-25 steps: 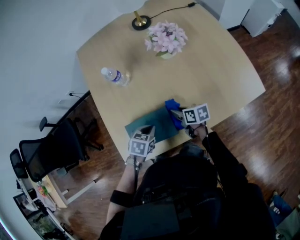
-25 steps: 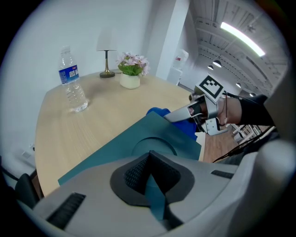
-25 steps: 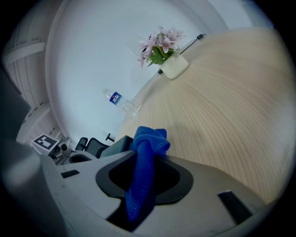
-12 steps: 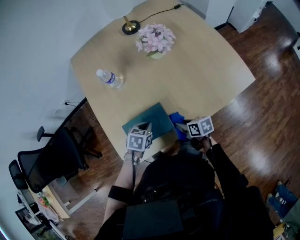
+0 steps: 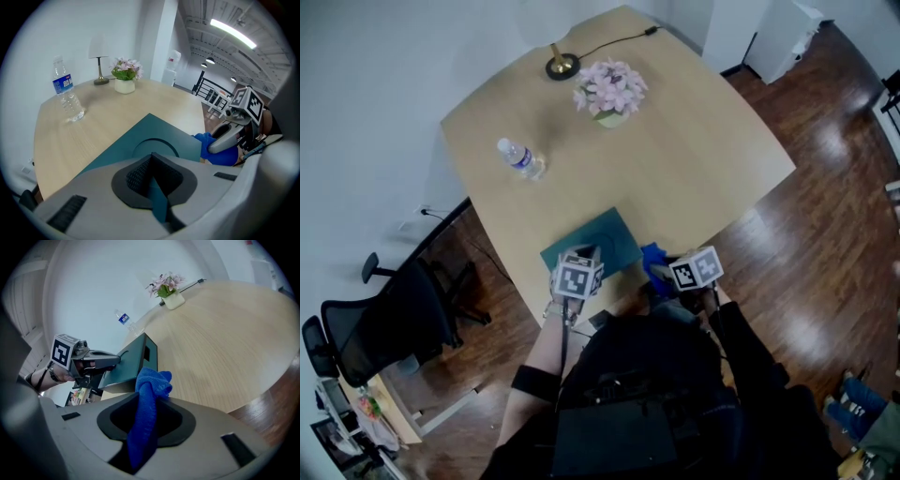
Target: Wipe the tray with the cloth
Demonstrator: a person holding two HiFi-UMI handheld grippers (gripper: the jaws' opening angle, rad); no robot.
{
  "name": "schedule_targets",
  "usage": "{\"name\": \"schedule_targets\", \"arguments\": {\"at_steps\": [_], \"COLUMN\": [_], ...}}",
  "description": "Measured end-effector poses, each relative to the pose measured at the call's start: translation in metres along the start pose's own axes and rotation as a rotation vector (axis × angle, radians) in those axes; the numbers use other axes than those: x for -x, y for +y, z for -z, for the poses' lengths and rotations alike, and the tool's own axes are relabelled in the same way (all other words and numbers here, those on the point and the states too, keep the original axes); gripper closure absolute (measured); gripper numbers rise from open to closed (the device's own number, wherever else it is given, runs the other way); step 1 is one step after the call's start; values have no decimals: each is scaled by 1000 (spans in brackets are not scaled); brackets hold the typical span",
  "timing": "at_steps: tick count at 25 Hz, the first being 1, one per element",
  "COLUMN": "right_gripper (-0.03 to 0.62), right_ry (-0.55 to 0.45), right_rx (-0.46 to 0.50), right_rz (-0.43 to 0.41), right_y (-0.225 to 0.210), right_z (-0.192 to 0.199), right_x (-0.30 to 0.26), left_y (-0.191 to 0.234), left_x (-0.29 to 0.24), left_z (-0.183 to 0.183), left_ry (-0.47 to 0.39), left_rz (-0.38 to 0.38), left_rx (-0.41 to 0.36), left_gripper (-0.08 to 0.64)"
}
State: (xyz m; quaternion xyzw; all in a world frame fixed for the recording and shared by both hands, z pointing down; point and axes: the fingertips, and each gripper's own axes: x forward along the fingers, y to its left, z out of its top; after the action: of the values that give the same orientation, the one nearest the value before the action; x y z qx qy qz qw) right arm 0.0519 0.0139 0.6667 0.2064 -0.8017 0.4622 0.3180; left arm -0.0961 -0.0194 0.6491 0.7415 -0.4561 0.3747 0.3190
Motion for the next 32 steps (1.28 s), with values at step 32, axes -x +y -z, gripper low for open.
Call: {"name": "schedule_targets", "arguments": {"at_steps": [32], "right_gripper": [488], "right_ry": [206], "right_rx": [611], "right_rz": [-110], "right_y": [23], "right_z": [-213], "right_x": [-113], "left_y": [-5], "left_x": [58], "left_z": [138], "left_ry": [12], "left_rz": [-134], "left_rx": [541], "left_gripper": [560]}}
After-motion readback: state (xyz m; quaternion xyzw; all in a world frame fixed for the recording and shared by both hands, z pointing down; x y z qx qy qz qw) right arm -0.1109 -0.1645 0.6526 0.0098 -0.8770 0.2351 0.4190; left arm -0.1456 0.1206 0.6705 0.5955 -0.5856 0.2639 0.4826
